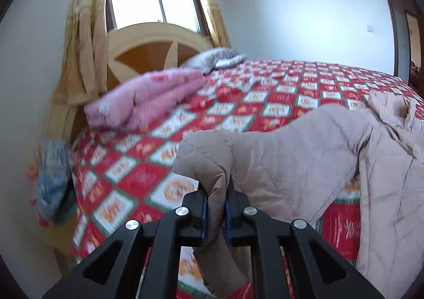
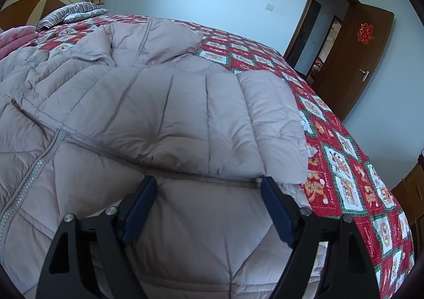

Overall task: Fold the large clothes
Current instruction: 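Lift the sleeve with the left tool and fold it over the jacket body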

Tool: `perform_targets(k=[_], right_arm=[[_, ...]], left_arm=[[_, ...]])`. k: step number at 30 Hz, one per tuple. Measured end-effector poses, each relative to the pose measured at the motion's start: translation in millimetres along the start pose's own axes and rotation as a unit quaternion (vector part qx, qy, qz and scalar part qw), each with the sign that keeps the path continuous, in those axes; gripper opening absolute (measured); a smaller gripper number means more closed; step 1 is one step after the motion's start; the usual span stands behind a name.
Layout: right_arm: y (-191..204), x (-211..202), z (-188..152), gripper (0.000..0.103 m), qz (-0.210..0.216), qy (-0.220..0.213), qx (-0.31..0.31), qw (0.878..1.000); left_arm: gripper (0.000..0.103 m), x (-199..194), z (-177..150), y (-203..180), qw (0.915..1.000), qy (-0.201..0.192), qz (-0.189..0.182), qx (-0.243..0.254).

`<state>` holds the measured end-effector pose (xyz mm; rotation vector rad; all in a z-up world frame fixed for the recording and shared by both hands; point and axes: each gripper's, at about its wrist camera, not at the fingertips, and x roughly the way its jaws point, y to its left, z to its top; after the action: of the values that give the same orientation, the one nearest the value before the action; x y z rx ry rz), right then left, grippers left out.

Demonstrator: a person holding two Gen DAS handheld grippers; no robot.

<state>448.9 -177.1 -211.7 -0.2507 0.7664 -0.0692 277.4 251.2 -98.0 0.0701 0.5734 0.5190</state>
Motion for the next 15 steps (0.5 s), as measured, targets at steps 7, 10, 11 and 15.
perform_targets(k=[7,10,11,15], right_arm=[[-26,-20,-6,0.083,0.029,-0.01,0.046,0.999],[-32,-24,-10,0.083,0.021,-0.02,0.056,0.998],[-33,-23,-12,0.083,0.022,-0.02,0.061,0.998],[-34,-14,-15,0.083,0.024,-0.009,0.071,0.997]], left_arm=[[0.009,-31,77,-11,0.9978,-0.059,-0.028,-0.008],[0.009,-51,102,-47,0.994,-0.082,-0.069,0.017],[0.009,-57,109,-63,0.9921,-0.087,-0.088,0.025],[0.009,-77,128,-133,0.9804,-0.101,-0.16,0.055]])
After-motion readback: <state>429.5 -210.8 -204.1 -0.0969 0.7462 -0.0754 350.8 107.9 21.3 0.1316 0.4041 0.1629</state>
